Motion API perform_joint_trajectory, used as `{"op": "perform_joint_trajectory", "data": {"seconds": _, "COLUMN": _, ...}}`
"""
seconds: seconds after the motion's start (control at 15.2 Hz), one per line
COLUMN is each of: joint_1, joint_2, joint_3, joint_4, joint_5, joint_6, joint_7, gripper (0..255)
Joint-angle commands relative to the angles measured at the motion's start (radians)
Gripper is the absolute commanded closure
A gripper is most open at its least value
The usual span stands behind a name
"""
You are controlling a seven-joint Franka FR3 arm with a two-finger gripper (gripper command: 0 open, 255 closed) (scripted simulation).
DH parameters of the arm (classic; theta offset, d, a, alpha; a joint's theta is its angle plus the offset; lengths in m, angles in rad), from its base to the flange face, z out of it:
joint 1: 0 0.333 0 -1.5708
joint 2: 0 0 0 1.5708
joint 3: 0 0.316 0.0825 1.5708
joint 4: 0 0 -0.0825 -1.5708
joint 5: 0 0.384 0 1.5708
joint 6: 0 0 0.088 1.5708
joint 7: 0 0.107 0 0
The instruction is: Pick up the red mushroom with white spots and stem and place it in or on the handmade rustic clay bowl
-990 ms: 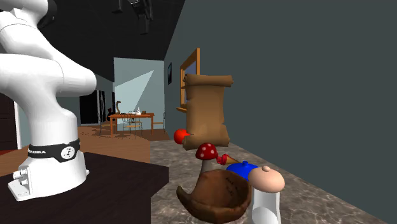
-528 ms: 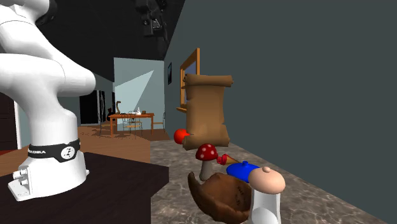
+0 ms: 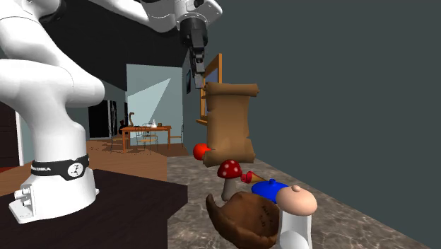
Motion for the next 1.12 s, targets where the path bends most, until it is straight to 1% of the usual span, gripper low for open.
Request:
{"op": "perform_joint_trajectory", "data": {"seconds": 0.0, "joint_1": 0.016, "joint_2": 0.043, "joint_3": 0.043, "joint_4": -0.021, "joint_5": -0.021, "joint_6": 0.077, "joint_7": 0.006, "gripper": 0}}
{"op": "perform_joint_trajectory", "data": {"seconds": 0.33, "joint_1": 0.032, "joint_2": 0.153, "joint_3": 0.154, "joint_4": -0.052, "joint_5": -0.102, "joint_6": 0.239, "joint_7": 0.041, "gripper": 0}}
{"op": "perform_joint_trajectory", "data": {"seconds": 0.59, "joint_1": 0.014, "joint_2": 0.258, "joint_3": 0.26, "joint_4": -0.062, "joint_5": -0.213, "joint_6": 0.36, "joint_7": 0.103, "gripper": 0}}
{"op": "perform_joint_trajectory", "data": {"seconds": 0.73, "joint_1": -0.01, "joint_2": 0.316, "joint_3": 0.322, "joint_4": -0.061, "joint_5": -0.293, "joint_6": 0.414, "joint_7": 0.151, "gripper": 0}}
{"op": "perform_joint_trajectory", "data": {"seconds": 0.86, "joint_1": -0.045, "joint_2": 0.38, "joint_3": 0.389, "joint_4": -0.053, "joint_5": -0.396, "joint_6": 0.458, "joint_7": 0.216, "gripper": 0}}
{"op": "perform_joint_trajectory", "data": {"seconds": 0.99, "joint_1": -0.088, "joint_2": 0.453, "joint_3": 0.461, "joint_4": -0.039, "joint_5": -0.527, "joint_6": 0.488, "joint_7": 0.301, "gripper": 0}}
{"op": "perform_joint_trajectory", "data": {"seconds": 1.06, "joint_1": -0.11, "joint_2": 0.494, "joint_3": 0.497, "joint_4": -0.028, "joint_5": -0.605, "joint_6": 0.494, "joint_7": 0.352, "gripper": 0}}
